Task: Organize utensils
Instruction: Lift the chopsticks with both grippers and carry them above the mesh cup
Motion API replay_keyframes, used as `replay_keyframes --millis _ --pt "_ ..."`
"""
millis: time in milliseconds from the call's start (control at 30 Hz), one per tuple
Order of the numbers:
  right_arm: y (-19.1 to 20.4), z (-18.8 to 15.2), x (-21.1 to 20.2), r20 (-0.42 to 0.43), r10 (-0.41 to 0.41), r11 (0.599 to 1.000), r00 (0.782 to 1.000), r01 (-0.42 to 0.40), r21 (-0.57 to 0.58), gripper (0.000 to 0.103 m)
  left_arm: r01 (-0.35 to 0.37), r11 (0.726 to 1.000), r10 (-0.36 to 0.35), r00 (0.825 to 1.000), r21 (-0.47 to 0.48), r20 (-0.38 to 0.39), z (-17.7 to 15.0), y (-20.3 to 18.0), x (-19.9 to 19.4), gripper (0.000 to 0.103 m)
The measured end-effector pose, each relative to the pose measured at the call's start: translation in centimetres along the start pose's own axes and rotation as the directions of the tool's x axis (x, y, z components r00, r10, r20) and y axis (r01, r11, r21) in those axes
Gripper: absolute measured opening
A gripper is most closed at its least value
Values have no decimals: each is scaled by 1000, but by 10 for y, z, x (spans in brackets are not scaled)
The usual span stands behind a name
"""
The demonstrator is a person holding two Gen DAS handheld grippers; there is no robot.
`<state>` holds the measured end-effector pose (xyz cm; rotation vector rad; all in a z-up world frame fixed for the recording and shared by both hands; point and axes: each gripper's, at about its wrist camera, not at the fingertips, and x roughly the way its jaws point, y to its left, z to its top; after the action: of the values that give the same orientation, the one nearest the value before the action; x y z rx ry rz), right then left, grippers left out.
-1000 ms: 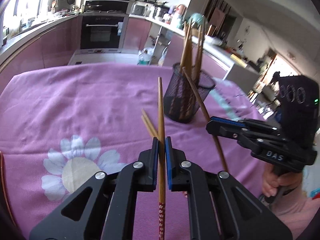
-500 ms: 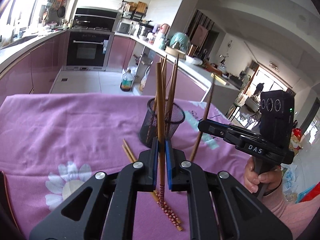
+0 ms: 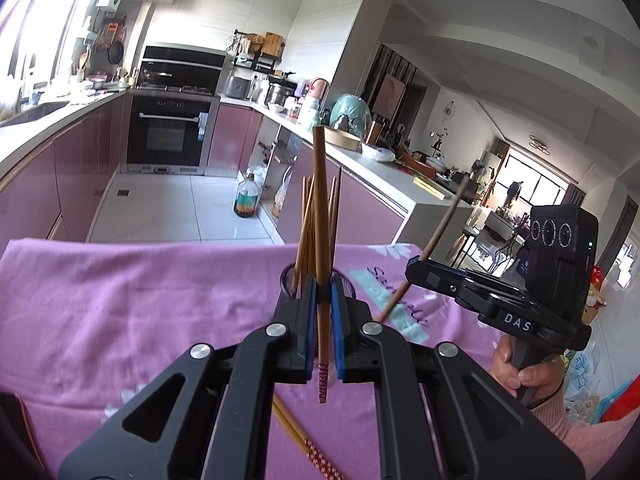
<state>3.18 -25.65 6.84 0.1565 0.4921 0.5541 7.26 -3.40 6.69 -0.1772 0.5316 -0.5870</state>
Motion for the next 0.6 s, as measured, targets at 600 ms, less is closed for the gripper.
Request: replay_keyframes --millis 600 --pt "3 43 -19 106 -25 998 994 31 -55 6 -6 996 -1 997 89 83 51 -34 12 8"
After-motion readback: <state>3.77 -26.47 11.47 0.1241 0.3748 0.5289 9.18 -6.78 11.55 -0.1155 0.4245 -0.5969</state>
